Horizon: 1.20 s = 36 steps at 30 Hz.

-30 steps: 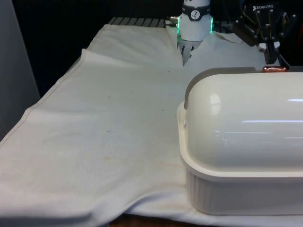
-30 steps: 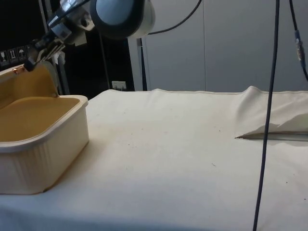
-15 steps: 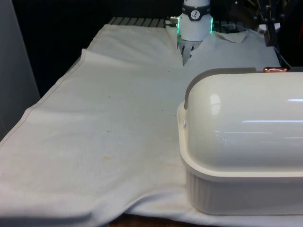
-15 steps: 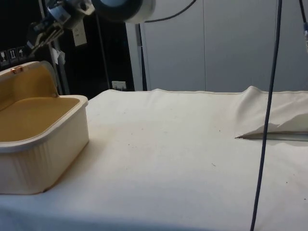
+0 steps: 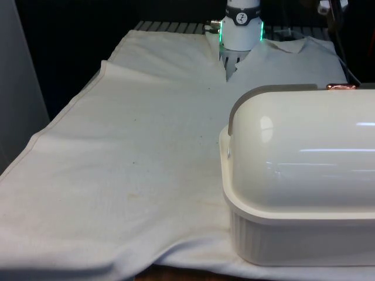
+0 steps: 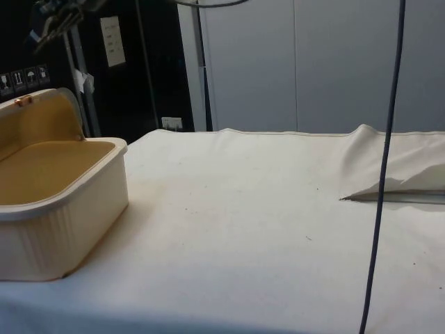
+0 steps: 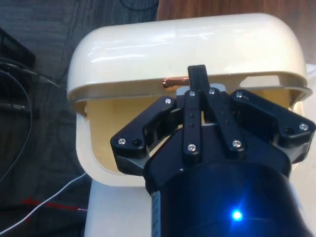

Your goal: Open the lid, then close it.

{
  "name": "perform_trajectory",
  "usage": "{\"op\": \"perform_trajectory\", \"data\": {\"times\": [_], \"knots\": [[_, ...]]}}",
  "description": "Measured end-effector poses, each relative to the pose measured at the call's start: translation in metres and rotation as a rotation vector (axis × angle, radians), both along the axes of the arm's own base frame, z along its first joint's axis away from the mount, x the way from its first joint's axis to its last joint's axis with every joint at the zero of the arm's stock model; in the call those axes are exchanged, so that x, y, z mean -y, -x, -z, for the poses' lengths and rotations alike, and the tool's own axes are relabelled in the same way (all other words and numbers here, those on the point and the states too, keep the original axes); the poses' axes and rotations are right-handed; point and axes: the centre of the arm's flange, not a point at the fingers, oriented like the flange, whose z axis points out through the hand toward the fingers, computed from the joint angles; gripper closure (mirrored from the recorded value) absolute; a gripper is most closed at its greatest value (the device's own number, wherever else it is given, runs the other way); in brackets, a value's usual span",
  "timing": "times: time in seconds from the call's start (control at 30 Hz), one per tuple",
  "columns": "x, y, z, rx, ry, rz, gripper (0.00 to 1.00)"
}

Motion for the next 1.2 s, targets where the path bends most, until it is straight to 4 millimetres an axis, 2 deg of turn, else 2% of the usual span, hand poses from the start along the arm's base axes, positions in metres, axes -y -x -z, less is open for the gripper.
{"op": "perform_trajectory", "data": {"times": [0.5, 1.2], "knots": [[-0.005, -0.008, -0.024, -0.06, 0.029, -0.047, 1.0], [-0.009, -0.011, -0.03, -0.181, 0.051, -0.091, 1.0]]}}
